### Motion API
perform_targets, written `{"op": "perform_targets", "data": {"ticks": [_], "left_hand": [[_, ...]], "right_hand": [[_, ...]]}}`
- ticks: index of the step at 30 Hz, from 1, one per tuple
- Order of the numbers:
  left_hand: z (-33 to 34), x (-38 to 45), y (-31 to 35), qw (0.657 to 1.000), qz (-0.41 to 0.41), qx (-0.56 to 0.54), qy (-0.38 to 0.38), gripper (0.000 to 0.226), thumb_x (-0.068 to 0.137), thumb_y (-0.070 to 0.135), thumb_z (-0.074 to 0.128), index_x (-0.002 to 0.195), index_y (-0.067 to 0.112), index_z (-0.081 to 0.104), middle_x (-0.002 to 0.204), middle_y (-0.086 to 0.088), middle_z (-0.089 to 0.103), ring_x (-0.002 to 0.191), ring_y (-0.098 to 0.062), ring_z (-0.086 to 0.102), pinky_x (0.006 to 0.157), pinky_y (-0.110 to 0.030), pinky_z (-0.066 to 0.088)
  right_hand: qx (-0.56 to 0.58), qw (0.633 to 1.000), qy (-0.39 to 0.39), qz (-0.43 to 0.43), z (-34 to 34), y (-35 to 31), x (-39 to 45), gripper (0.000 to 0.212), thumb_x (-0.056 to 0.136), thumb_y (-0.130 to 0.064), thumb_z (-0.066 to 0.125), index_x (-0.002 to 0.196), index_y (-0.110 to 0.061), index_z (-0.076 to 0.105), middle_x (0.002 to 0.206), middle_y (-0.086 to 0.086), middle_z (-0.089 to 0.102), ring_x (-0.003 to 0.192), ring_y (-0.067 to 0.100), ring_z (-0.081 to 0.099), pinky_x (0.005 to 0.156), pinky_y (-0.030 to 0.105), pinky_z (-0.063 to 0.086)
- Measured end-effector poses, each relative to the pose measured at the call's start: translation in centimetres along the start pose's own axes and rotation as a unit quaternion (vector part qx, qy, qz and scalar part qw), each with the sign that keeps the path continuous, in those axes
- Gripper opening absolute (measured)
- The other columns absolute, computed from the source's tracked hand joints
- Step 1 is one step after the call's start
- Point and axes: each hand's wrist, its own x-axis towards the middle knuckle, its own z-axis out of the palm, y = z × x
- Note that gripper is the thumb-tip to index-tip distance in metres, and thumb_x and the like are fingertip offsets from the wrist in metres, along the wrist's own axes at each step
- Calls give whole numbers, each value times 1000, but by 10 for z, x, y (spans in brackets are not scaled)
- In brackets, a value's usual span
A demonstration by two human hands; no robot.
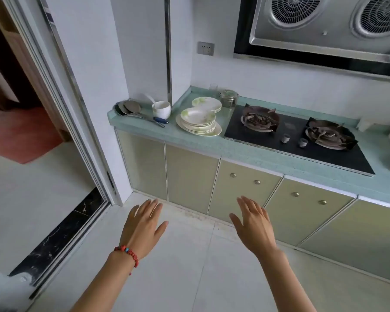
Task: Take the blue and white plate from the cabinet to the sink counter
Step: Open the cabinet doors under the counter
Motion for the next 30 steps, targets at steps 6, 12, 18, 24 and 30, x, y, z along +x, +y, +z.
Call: {"op": "perform_targets", "data": {"ticks": [6,12,18,24,30], "left_hand": [[9,29,-48,999,-25,8,22,89,87,54,-8,111,3,60,117,-16,65,109,-31,60,89,-49,50],[10,94,-118,999,-31,11,-1,88,87,53,-9,112,4,60,117,-15,65,109,-30,60,90,-48,50],[7,156,-184,999,-38,12,-33,88,87,53,-9,112,5,60,117,-14,65,110,-29,59,90,-48,49],[9,214,-219,996,-28,20,-79,82,90,48,-5,106,7,64,109,-10,70,103,-26,64,84,-45,53],[26,289,-237,996,18,28,-84,58,89,44,20,102,9,65,104,-7,71,98,-23,66,81,-42,54]], "right_hand": [[11,999,-17,-25,35,-33,43,50,92,-36,43,136,-12,33,145,6,36,134,22,30,109,34,22],[20,999,-28,-28,75,-84,116,50,92,-35,44,136,-11,33,145,8,36,134,23,29,109,36,21],[24,999,-43,-10,103,-130,183,50,92,-35,43,135,-12,33,146,7,36,134,22,28,110,35,21],[24,998,-60,13,126,-145,238,49,92,-34,44,135,-12,34,145,7,37,133,22,31,109,35,23],[29,997,-63,28,152,-140,308,48,92,-32,45,134,-10,35,144,9,38,133,24,31,110,36,21]]}}
